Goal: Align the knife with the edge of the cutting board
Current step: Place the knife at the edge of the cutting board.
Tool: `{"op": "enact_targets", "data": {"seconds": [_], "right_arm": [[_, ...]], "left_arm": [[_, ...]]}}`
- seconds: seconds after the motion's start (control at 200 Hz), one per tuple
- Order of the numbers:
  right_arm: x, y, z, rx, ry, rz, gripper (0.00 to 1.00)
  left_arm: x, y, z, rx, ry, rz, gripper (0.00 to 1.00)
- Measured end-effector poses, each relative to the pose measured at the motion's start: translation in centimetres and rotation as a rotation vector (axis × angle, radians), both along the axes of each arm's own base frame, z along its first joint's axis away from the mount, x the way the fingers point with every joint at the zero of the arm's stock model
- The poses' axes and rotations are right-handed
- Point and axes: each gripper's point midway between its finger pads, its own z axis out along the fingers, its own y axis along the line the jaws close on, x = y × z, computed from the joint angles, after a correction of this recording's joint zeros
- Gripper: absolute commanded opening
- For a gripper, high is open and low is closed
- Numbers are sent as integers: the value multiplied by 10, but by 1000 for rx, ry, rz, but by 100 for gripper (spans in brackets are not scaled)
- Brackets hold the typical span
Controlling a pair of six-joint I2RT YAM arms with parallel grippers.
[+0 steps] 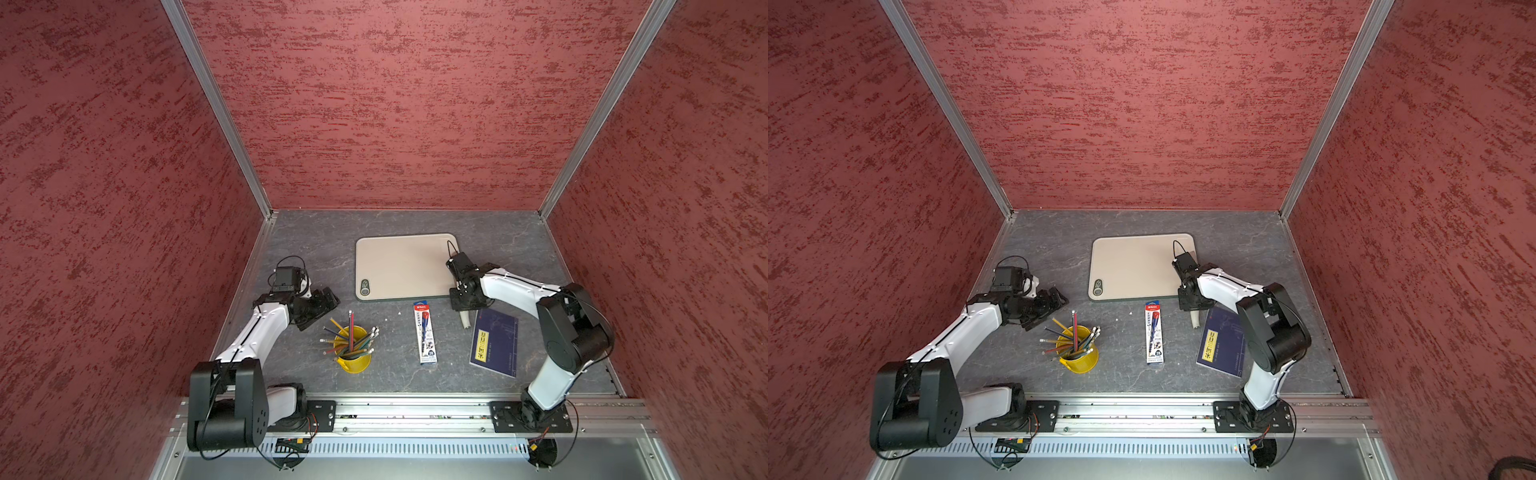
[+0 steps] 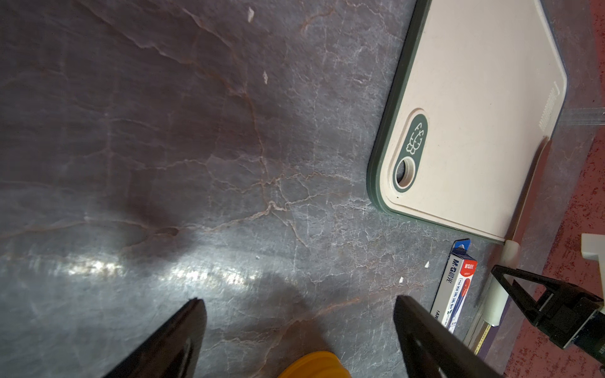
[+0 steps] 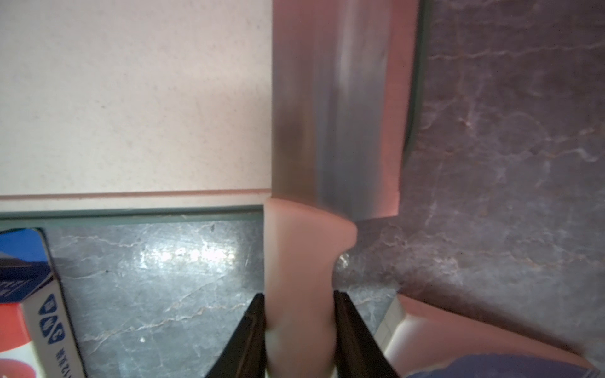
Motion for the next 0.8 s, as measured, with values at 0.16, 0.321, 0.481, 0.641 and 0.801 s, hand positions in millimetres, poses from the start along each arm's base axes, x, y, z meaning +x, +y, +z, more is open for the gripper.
{"op": "enact_targets", "data": {"seconds": [0.16, 0.321, 0.481, 0.641, 0.801], "right_arm": [[0, 0, 0, 1, 2, -9, 0], [0, 0, 0, 1, 3, -11, 0], [0, 0, -1, 1, 5, -13, 1], [-1, 0, -1, 0, 6, -13, 13], [1, 1, 1, 0, 7, -14, 34]], "left_arm": [[0, 0, -2, -1, 11, 0, 94], [0, 0, -2, -1, 11, 0, 94], [0, 0, -2, -1, 11, 0, 95], [0, 0, -2, -1, 10, 0, 95], [0, 0, -2, -1, 10, 0, 95]]}}
